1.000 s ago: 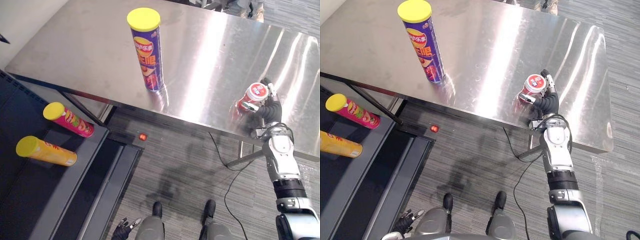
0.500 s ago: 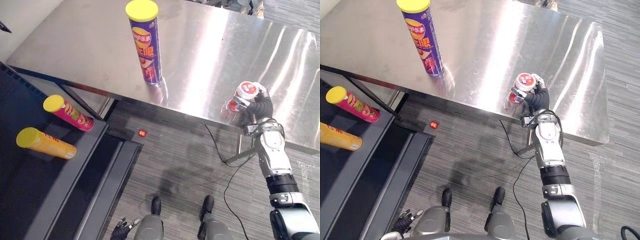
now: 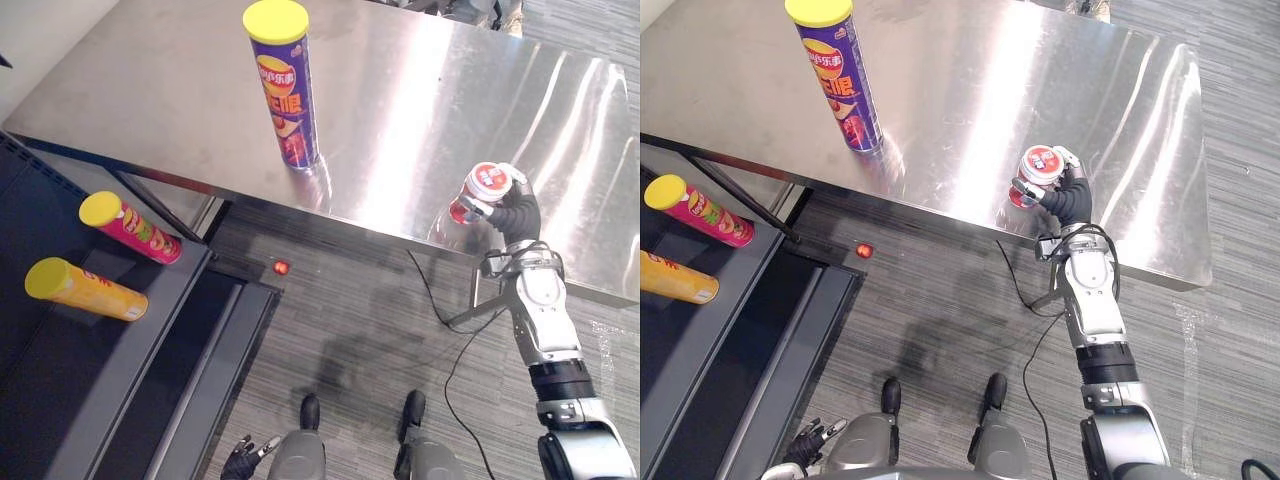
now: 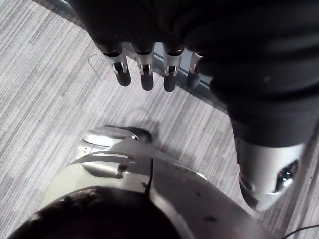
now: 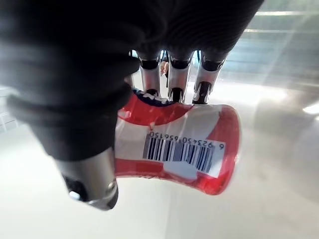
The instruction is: Put the gum and the chips on the shelf.
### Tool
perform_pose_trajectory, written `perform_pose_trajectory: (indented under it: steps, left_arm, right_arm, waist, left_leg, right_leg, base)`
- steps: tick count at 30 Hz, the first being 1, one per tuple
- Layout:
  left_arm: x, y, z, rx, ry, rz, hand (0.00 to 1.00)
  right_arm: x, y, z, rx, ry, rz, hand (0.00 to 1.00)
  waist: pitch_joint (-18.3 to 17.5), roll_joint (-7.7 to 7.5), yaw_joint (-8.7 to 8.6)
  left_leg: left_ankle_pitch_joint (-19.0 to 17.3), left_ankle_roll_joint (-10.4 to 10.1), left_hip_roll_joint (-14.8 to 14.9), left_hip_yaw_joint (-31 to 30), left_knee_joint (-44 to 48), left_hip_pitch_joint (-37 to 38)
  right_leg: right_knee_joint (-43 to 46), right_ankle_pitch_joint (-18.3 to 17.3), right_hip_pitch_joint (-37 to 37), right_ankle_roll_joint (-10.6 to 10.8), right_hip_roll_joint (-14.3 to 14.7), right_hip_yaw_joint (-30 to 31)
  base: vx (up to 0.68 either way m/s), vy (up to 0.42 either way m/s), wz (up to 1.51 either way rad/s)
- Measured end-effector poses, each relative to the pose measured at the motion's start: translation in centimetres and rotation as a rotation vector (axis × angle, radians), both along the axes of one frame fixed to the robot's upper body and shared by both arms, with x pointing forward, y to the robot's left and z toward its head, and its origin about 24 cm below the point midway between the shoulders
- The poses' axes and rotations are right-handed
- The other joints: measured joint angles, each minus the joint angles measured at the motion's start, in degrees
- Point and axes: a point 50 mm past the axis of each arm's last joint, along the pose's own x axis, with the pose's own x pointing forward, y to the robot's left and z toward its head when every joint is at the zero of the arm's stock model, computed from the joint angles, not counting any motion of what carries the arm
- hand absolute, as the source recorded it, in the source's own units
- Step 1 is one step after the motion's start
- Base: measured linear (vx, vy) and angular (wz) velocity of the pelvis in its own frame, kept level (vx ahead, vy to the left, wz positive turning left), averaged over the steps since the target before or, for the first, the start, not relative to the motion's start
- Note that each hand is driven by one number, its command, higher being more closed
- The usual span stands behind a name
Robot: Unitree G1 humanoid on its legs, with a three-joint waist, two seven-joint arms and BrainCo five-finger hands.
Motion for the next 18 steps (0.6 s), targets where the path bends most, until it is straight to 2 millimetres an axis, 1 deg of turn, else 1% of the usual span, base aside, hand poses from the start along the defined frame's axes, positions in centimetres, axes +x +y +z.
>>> perform_pose_trajectory:
  steps: [2,4,6,8,11,14,16,18]
  left_arm:
    - [0.0,0.1,0.0,-0.001,-0.004,0.02,0.0]
    - [0.0,0.2,0.0,-0.001,-0.004,0.029,0.0]
    - [-0.1,0.4,0.0,0.0,-0.006,0.051,0.0]
    - [-0.2,0.5,0.1,0.001,-0.005,0.057,0.0]
    - [-0.3,0.5,0.0,0.006,0.009,0.048,0.0]
    - [-0.4,0.6,0.0,0.012,0.019,0.04,0.0]
    - [-0.5,0.6,-0.1,0.012,0.021,0.048,0.0]
    - [-0.5,0.7,0.0,0.014,0.022,0.048,0.0]
  right_arm:
    - [-0.8,0.2,1.3,0.0,-0.068,0.015,1.0]
    - [-1.6,0.0,2.1,0.013,-0.114,0.012,1.0]
    - [-2.4,-0.2,2.7,0.047,-0.164,0.009,1.0]
    - [-3.1,-0.5,2.8,0.074,-0.192,0.008,1.0]
    - [-4.1,-0.6,2.6,0.082,-0.2,0.017,1.0]
    - [-5.2,-0.6,1.8,0.077,-0.188,0.035,1.0]
    - [-5.7,-0.4,1.3,0.095,-0.178,0.04,1.0]
    - [-5.9,-0.3,0.6,0.112,-0.157,0.038,1.0]
  waist:
    - [-0.11,-0.19,-0.09]
    - [-0.15,-0.24,-0.06]
    - [-0.49,-0.77,-0.1]
    - [-0.8,-1.21,-0.16]
    - [-1.1,-1.4,-0.5]
    - [-2.53,-1.59,-0.63]
    - [-3.39,-1.81,-0.76]
    - [-3.81,-2.0,-1.3]
  left_leg:
    - [-0.05,-0.06,0.23,0.16,0.0,0.36]
    - [-0.14,-0.19,0.57,0.16,-0.06,1.14]
    - [-0.2,-0.29,0.86,0.41,-0.08,1.4]
    - [-0.2,-0.3,0.85,0.64,-0.1,1.43]
    - [-0.2,-0.3,0.83,0.79,-0.22,1.95]
    - [-0.21,-0.32,0.78,0.76,-0.43,2.18]
    - [-0.2,-0.31,0.75,0.61,-0.44,2.2]
    - [-0.21,-0.31,0.66,-0.17,-0.31,2.61]
  right_leg:
    - [0.07,0.0,0.23,0.0,0.23,0.24]
    - [-0.01,-0.01,1.05,0.01,0.57,0.43]
    - [-0.15,-0.03,1.2,0.02,0.89,0.86]
    - [-0.48,-0.04,1.24,0.02,0.91,1.07]
    - [-0.66,-0.05,1.72,0.03,0.91,1.21]
    - [-0.68,-0.08,1.86,0.04,0.89,1.13]
    - [-0.67,-0.08,1.95,0.05,0.85,0.9]
    - [-0.65,-0.13,2.92,0.06,0.73,0.04]
  base:
    - [-0.03,-0.011,-0.05]
    - [-0.01,-0.011,-0.02]
    - [-0.02,-0.026,-0.06]
    - [-0.03,-0.023,-0.06]
    - [-0.01,-0.006,-0.02]
    - [0.0,0.0,0.0]
    - [0.0,-0.003,0.04]
    - [0.0,-0.003,0.17]
